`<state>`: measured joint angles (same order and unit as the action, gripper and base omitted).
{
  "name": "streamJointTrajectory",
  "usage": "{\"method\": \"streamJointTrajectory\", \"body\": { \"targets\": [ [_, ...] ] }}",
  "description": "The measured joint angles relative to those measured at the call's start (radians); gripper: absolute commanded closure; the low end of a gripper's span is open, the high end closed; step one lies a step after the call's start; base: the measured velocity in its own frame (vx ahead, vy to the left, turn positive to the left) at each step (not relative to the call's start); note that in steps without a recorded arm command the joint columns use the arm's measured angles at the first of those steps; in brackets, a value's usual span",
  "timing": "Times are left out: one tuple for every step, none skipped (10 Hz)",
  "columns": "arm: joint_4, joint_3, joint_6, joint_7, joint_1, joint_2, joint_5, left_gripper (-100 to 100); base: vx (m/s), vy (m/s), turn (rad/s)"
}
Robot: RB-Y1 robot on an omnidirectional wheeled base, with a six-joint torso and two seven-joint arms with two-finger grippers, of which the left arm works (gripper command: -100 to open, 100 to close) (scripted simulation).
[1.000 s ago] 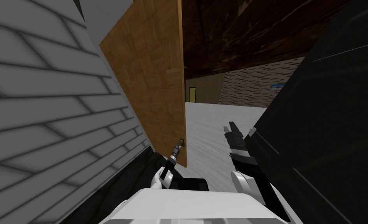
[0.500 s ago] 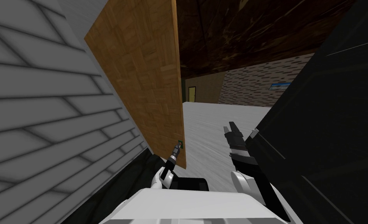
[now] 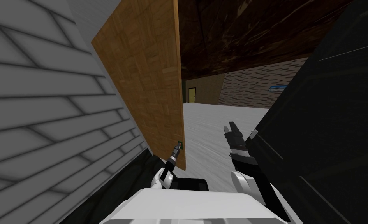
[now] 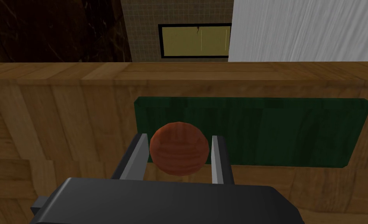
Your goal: Push the door open
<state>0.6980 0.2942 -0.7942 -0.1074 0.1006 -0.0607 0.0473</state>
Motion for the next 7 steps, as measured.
{"method": "streamJointTrajectory", "body": {
  "targets": [
    [-0.008,-0.004,-0.001,0.001,0.000,-0.002,-0.002,100,0.164,-0.074,0.028],
    [0.007,-0.007,0.008,0.000,-0.008,-0.005,-0.004,100,0.191,-0.077,0.038],
    [0.022,-0.011,0.018,0.001,-0.013,-0.008,-0.006,100,0.172,-0.098,0.040],
    [0.012,-0.023,0.015,0.007,-0.002,-0.004,-0.011,100,0.156,-0.099,0.050],
    [0.013,-0.031,0.014,0.013,0.000,-0.003,-0.015,100,0.157,-0.106,0.039],
    [0.034,-0.038,0.024,0.015,-0.010,-0.008,-0.018,100,0.127,-0.058,0.027],
    [0.023,-0.045,0.022,0.017,-0.002,-0.007,-0.021,100,0.137,-0.081,0.032]
  ]
}}
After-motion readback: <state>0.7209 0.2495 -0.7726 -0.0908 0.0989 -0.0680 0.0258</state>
